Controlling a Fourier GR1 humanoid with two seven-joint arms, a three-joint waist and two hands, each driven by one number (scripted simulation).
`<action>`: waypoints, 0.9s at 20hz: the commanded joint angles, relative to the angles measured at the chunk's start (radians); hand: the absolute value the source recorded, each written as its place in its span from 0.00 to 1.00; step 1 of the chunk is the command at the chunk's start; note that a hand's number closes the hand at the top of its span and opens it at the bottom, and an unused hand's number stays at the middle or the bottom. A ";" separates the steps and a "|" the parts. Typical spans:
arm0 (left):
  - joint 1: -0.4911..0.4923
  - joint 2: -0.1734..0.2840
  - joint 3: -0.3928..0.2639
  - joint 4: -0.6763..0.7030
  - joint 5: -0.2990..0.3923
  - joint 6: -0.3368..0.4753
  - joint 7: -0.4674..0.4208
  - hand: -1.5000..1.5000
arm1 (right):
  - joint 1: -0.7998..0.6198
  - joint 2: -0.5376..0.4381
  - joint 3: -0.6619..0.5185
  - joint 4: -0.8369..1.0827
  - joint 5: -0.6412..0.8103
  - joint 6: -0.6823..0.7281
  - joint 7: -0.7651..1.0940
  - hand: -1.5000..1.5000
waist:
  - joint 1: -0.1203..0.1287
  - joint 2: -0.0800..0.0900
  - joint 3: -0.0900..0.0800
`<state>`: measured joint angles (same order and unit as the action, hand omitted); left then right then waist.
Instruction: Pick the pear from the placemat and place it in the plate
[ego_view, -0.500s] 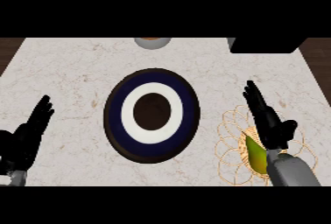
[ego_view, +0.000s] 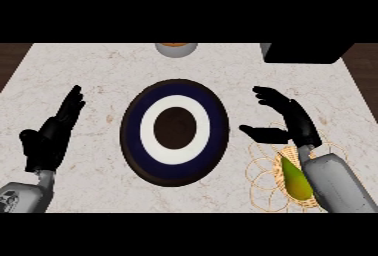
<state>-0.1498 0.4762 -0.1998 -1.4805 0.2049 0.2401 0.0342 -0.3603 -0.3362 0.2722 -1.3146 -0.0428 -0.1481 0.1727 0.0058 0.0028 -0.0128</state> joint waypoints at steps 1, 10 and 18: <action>-0.041 -0.039 -0.035 -0.022 -0.022 0.020 0.047 0.50 | 0.116 0.097 0.074 0.036 0.094 -0.152 0.091 0.00 | -0.018 -0.004 0.013; -0.088 -0.101 -0.010 0.060 -0.061 -0.010 0.022 0.50 | 0.325 -0.045 0.133 -0.285 0.254 -0.158 0.119 0.00 | -0.022 -0.007 0.012; -0.102 -0.099 0.007 0.080 -0.082 -0.027 0.026 0.50 | 0.186 -0.327 -0.021 -0.454 0.165 0.141 0.445 0.00 | -0.014 -0.004 0.010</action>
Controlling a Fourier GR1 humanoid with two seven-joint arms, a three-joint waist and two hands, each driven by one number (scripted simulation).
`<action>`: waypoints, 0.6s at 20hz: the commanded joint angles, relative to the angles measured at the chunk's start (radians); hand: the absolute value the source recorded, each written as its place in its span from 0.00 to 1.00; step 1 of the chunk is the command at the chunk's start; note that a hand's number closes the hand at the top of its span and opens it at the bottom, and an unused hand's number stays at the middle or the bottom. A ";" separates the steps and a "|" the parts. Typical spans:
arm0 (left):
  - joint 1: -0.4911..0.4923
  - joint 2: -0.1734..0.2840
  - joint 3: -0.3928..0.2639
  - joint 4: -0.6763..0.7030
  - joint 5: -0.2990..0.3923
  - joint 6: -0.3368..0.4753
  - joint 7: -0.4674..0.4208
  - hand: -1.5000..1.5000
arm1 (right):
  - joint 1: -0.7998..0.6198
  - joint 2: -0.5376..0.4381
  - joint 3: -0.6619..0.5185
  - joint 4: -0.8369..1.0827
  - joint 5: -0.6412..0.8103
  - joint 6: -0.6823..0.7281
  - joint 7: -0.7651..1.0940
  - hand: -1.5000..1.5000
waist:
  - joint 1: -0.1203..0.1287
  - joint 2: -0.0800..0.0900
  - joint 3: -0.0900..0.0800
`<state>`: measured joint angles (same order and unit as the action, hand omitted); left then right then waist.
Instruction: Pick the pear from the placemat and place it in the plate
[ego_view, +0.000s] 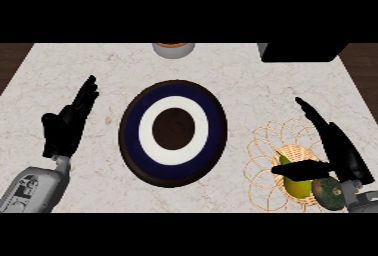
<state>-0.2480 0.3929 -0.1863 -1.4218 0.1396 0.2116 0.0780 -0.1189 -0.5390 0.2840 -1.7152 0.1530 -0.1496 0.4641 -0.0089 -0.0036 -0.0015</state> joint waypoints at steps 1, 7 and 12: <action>-0.034 -0.002 0.015 0.037 -0.002 -0.015 0.000 0.50 | -0.097 -0.116 -0.006 -0.061 -0.036 0.178 0.243 0.00 | 0.005 0.003 -0.002; -0.017 -0.017 0.022 0.037 -0.009 -0.016 -0.005 0.50 | -0.123 -0.256 -0.086 -0.130 -0.261 0.449 0.431 0.00 | 0.003 0.002 0.000; -0.030 -0.058 -0.011 -0.017 -0.048 -0.005 0.046 0.50 | -0.170 -0.204 -0.054 0.073 -0.246 0.541 0.412 0.00 | 0.018 0.005 0.002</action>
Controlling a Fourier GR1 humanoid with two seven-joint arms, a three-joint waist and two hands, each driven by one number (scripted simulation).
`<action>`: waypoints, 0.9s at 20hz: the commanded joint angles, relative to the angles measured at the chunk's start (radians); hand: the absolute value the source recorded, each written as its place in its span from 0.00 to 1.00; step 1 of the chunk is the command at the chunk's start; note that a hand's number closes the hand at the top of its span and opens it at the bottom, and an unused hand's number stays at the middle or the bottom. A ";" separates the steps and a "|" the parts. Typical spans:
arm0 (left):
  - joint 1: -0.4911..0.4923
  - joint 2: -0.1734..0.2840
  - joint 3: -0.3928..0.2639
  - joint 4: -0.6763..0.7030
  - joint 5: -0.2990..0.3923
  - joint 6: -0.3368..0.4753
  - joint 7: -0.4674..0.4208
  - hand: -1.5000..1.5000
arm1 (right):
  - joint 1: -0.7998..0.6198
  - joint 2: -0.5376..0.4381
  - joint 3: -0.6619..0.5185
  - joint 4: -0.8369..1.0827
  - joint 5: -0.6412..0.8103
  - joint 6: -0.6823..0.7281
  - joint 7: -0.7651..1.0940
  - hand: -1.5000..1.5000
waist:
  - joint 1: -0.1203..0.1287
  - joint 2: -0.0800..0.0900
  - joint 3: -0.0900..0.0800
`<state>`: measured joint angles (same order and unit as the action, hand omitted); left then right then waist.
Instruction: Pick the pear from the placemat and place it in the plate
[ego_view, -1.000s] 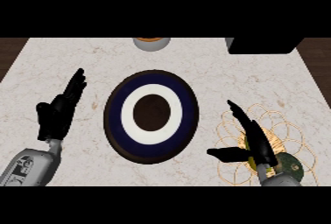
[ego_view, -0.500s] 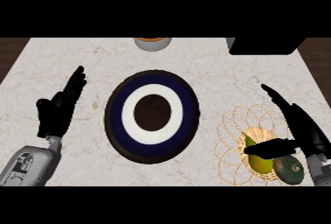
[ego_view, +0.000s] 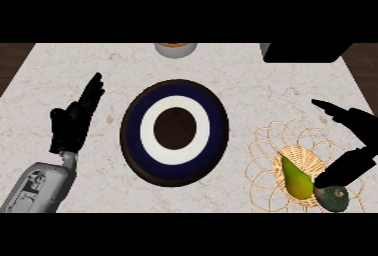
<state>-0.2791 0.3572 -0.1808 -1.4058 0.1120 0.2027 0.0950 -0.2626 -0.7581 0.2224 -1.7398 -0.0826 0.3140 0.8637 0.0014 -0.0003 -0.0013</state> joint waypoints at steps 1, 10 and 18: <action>0.033 -0.018 0.008 -0.019 -0.024 0.000 -0.021 0.50 | -0.067 0.036 -0.004 0.081 -0.041 0.094 0.088 0.00 | 0.007 0.001 0.001; 0.000 -0.035 0.063 -0.006 -0.043 -0.053 0.001 0.50 | -0.084 0.186 0.064 0.234 0.136 0.119 0.009 0.00 | 0.011 0.004 0.001; 0.027 -0.099 0.058 -0.032 -0.121 -0.038 0.031 0.50 | -0.032 0.228 0.014 0.235 0.168 0.228 0.023 0.00 | 0.002 0.000 0.001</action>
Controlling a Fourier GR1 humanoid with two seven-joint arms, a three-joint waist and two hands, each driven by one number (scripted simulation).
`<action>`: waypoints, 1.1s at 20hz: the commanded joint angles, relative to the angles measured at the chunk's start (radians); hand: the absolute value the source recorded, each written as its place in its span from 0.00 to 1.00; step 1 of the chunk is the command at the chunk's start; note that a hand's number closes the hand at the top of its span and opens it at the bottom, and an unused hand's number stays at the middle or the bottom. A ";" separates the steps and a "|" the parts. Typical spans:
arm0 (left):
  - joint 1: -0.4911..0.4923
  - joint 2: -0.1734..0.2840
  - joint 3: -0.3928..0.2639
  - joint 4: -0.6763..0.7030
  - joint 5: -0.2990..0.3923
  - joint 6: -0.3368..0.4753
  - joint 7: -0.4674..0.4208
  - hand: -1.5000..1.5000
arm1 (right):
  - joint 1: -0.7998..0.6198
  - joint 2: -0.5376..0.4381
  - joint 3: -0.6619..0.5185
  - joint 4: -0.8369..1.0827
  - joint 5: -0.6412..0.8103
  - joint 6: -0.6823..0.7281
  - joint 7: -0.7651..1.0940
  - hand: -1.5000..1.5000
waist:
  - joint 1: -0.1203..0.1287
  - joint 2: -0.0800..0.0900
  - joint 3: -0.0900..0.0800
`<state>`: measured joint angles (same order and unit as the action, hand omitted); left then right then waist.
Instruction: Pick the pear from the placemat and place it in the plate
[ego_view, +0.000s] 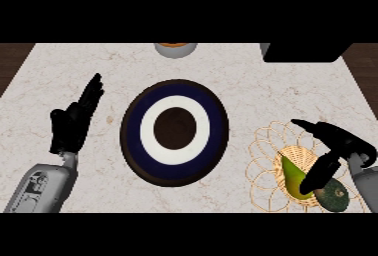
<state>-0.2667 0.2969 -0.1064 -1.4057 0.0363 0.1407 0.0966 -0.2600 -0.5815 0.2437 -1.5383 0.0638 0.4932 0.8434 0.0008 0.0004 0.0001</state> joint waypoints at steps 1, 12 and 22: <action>0.031 0.018 0.034 -0.010 0.003 -0.046 -0.015 0.50 | 0.046 0.072 0.040 0.062 0.109 -0.018 -0.067 0.00 | 0.002 0.000 0.000; 0.057 -0.040 0.075 -0.118 -0.054 -0.068 0.074 0.50 | 0.065 0.135 -0.068 0.130 0.209 0.093 -0.105 0.00 | 0.000 -0.001 0.000; 0.014 -0.094 0.088 0.001 -0.101 -0.059 -0.003 0.50 | 0.048 0.220 -0.037 0.291 0.432 -0.089 -0.326 1.00 | 0.001 0.001 0.000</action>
<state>-0.2608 0.2154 -0.0330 -1.4391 -0.0612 0.0860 0.1257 -0.2247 -0.4277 0.1846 -1.3021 0.4400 0.4702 0.5526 0.0006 -0.0107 -0.0144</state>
